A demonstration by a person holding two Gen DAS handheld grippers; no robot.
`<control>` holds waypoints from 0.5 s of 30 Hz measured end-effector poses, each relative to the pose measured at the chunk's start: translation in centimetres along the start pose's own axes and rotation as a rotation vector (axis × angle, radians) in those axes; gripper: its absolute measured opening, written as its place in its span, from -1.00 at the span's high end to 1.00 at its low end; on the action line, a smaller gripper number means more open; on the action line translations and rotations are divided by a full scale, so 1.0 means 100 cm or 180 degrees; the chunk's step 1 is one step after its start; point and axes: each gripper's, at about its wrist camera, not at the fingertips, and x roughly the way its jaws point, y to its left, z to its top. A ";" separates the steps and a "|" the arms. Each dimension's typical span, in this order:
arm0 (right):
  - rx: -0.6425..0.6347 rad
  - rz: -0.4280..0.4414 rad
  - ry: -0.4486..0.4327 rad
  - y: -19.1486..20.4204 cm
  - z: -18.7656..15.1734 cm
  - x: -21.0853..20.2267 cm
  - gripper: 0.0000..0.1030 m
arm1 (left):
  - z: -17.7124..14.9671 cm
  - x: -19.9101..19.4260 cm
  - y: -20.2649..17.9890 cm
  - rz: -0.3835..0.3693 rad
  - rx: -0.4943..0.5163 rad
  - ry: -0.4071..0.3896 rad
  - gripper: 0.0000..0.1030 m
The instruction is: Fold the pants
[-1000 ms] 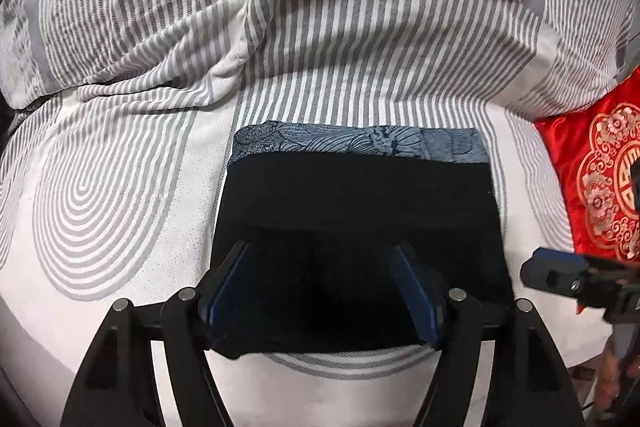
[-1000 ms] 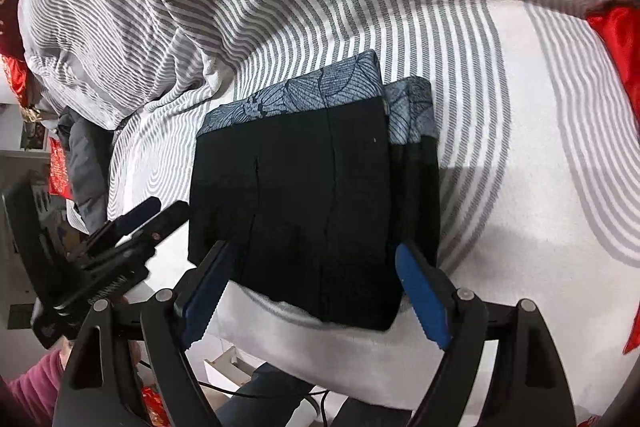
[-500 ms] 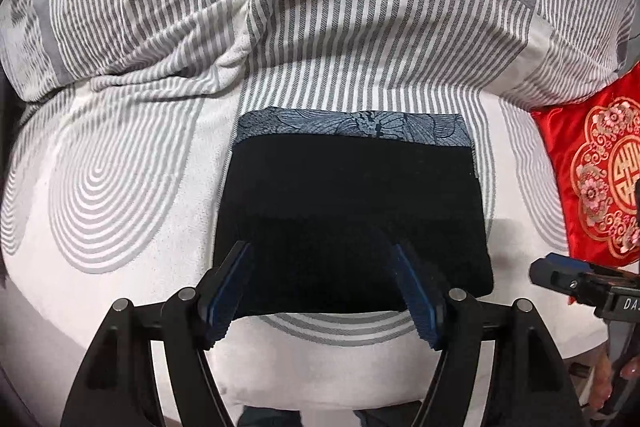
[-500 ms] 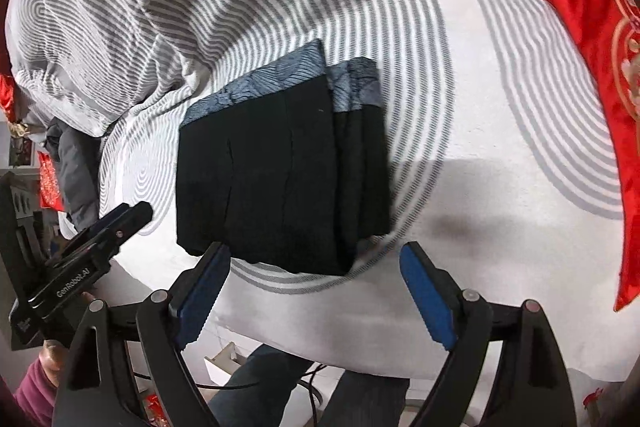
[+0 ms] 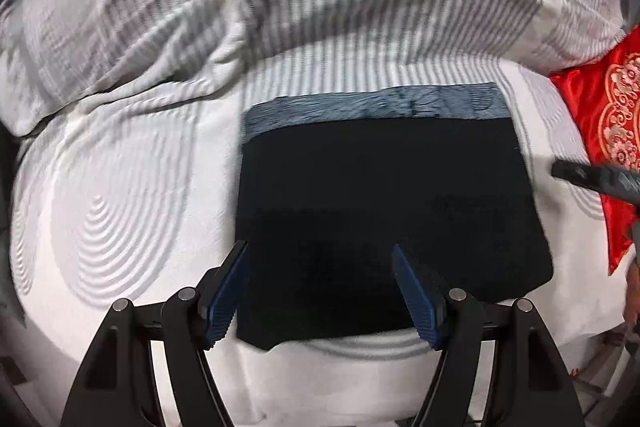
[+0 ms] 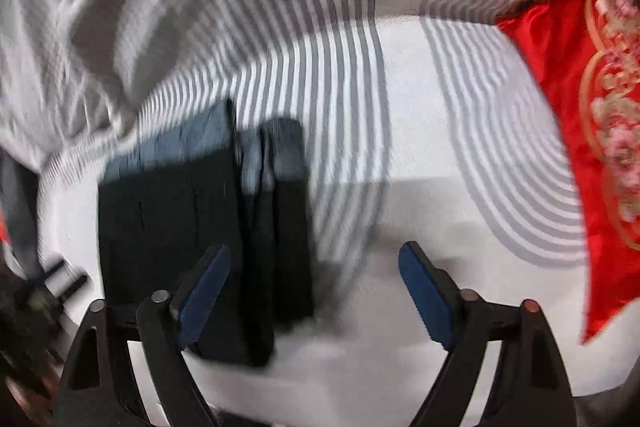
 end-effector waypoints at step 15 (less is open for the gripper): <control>-0.0518 0.0591 0.0086 0.028 0.036 0.036 0.77 | 0.000 0.046 -0.087 -0.0294 0.0326 -0.0077 -0.41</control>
